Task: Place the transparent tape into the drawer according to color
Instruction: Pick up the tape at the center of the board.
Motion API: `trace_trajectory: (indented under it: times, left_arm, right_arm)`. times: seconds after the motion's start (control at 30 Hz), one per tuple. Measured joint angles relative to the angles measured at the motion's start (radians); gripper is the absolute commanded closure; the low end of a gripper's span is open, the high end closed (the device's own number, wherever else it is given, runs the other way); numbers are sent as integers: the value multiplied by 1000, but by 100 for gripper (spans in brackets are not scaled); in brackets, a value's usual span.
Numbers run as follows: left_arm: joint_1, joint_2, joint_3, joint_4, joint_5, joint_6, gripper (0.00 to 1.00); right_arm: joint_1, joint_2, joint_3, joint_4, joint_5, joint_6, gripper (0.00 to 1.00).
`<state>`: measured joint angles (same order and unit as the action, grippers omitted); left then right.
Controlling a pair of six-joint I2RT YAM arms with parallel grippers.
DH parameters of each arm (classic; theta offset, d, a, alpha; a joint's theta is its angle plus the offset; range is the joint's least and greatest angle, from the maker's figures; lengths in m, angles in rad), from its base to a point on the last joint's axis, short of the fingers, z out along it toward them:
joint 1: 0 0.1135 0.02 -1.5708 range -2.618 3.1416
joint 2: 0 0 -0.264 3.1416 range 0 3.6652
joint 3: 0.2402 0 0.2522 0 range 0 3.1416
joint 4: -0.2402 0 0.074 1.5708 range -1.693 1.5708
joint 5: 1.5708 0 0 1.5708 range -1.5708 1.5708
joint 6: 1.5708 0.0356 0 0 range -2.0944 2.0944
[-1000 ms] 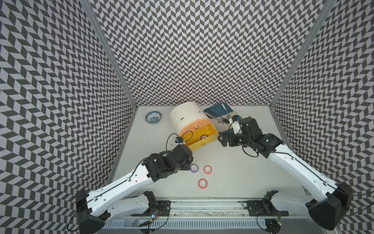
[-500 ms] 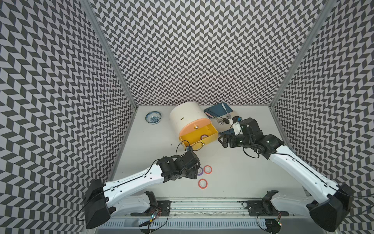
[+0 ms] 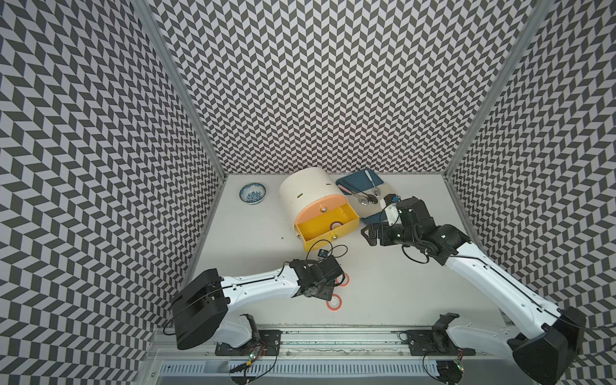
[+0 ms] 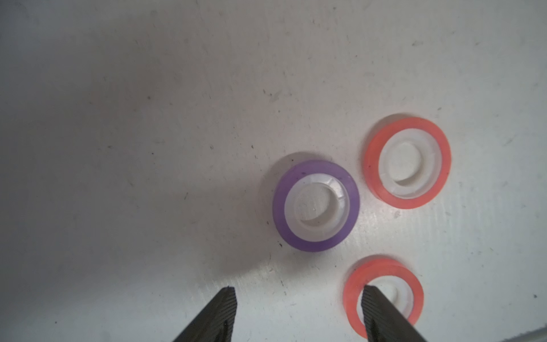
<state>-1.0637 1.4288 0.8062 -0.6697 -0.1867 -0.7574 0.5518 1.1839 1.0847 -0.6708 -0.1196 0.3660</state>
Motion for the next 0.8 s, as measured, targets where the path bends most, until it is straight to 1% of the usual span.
trace_trajectory:
  times: [0.13, 0.33, 0.47, 0.57, 0.73, 0.8]
  left_arm:
    - [28, 26, 0, 9, -6, 0, 34]
    - [65, 43, 8, 25, -11, 5, 36]
    - [69, 83, 18, 43, -10, 12, 37]
    - [69, 119, 26, 48, -7, 21, 42]
    - [70, 153, 34, 50, -6, 35, 45]
    - [74, 160, 42, 47, -3, 42, 48]
  right_arm:
    - [-5, 0, -11, 0, 0, -2, 0]
    - [-18, 0, -24, 2, -2, -6, 0]
    - [-37, 0, -27, 6, -6, -10, 0]
    - [-50, -1, -34, 6, -10, -14, 0]
    - [-65, -7, -40, 6, -17, -24, 0]
    - [-71, -11, -40, 6, -23, -26, 0]
